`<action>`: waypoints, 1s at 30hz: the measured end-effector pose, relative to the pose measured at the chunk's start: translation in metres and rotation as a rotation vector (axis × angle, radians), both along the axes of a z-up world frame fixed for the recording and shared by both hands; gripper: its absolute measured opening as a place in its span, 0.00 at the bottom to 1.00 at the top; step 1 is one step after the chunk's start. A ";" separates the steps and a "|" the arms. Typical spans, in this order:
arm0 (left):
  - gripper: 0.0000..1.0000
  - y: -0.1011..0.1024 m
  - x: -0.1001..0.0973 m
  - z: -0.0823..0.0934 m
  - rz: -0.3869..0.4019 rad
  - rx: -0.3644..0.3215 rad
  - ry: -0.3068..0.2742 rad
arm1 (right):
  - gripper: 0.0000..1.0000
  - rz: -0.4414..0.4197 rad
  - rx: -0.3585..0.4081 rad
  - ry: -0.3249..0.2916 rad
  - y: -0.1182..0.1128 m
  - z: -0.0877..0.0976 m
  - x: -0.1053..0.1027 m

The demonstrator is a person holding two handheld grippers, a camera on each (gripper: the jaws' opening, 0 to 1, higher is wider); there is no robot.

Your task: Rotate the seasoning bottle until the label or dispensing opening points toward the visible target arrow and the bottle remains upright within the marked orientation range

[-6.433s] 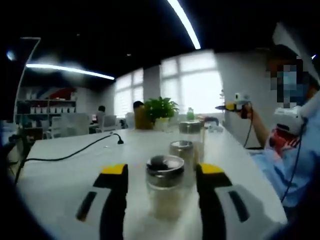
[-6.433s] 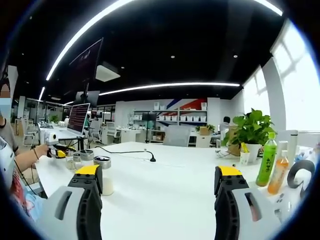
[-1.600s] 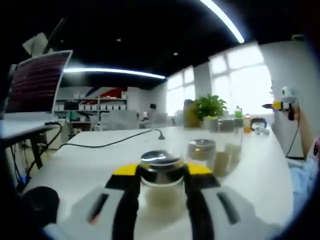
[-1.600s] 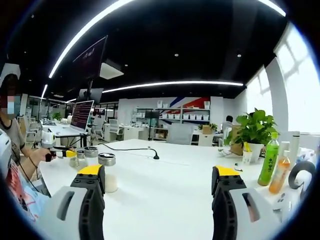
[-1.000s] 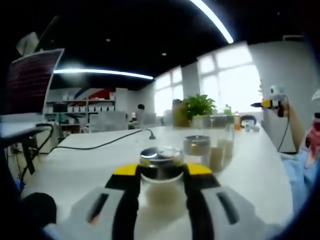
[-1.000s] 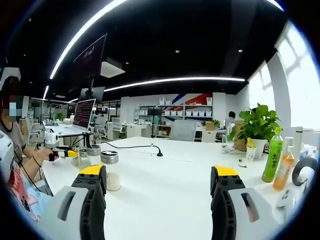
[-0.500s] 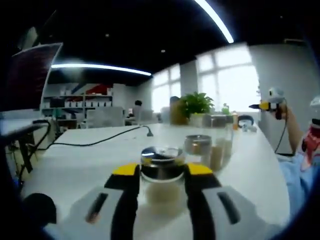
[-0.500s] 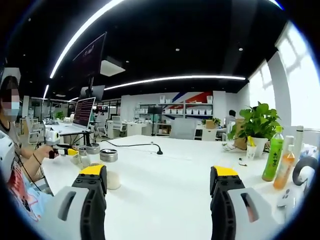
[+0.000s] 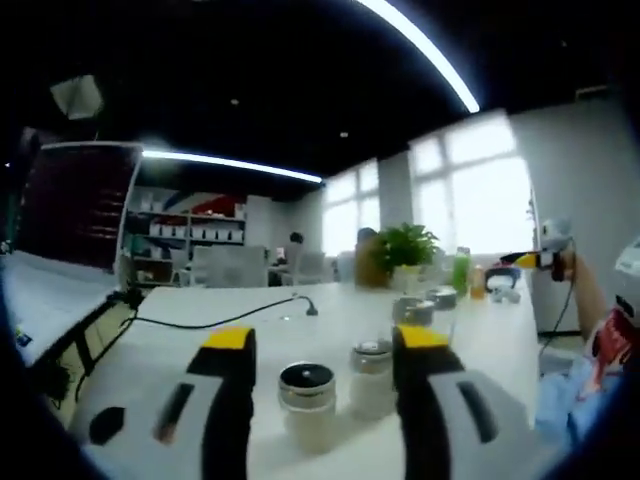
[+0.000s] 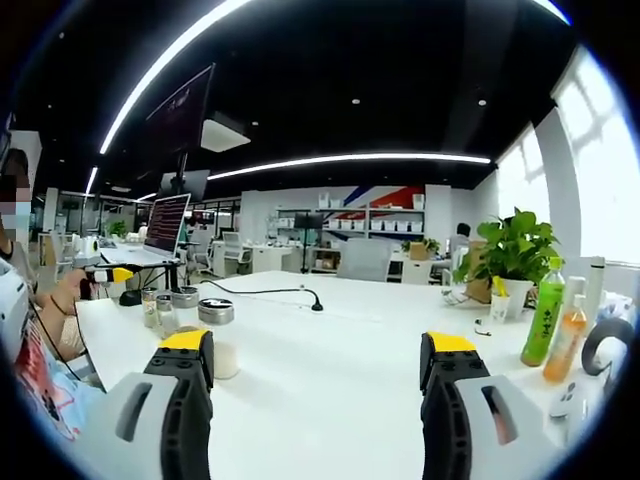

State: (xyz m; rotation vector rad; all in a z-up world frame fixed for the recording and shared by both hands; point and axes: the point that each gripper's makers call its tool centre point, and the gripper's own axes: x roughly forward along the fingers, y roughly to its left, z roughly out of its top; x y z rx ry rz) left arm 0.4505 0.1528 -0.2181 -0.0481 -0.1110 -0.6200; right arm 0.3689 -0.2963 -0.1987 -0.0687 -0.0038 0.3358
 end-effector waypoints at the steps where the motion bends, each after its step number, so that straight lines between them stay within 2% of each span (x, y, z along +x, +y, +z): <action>1: 0.56 0.001 -0.001 0.003 0.015 -0.008 0.004 | 0.88 -0.001 0.000 0.000 0.000 0.000 0.000; 6: 0.63 0.001 -0.006 0.005 0.043 -0.076 0.047 | 0.88 -0.005 0.000 0.002 -0.002 0.000 0.000; 11: 0.65 0.005 0.003 -0.004 0.155 -0.101 0.111 | 0.88 -0.009 -0.006 -0.005 -0.002 0.001 0.000; 13: 0.65 0.001 0.005 -0.007 0.172 -0.087 0.097 | 0.88 -0.009 -0.009 -0.004 -0.002 0.001 0.000; 16: 0.60 -0.002 0.010 -0.012 0.219 -0.072 0.073 | 0.88 -0.014 -0.009 -0.005 -0.003 0.001 0.000; 18: 0.58 0.002 0.014 -0.016 0.279 -0.077 0.075 | 0.88 -0.011 -0.013 -0.008 -0.003 0.002 -0.001; 22: 0.57 -0.001 0.018 -0.020 0.315 -0.061 0.045 | 0.88 -0.010 -0.015 -0.009 -0.003 0.002 0.000; 26: 0.52 -0.001 0.023 -0.026 0.366 -0.050 0.044 | 0.88 -0.012 -0.017 -0.009 -0.005 0.002 -0.001; 30: 0.51 -0.002 0.026 -0.034 0.382 -0.077 0.069 | 0.88 -0.021 -0.017 -0.015 -0.007 0.004 -0.002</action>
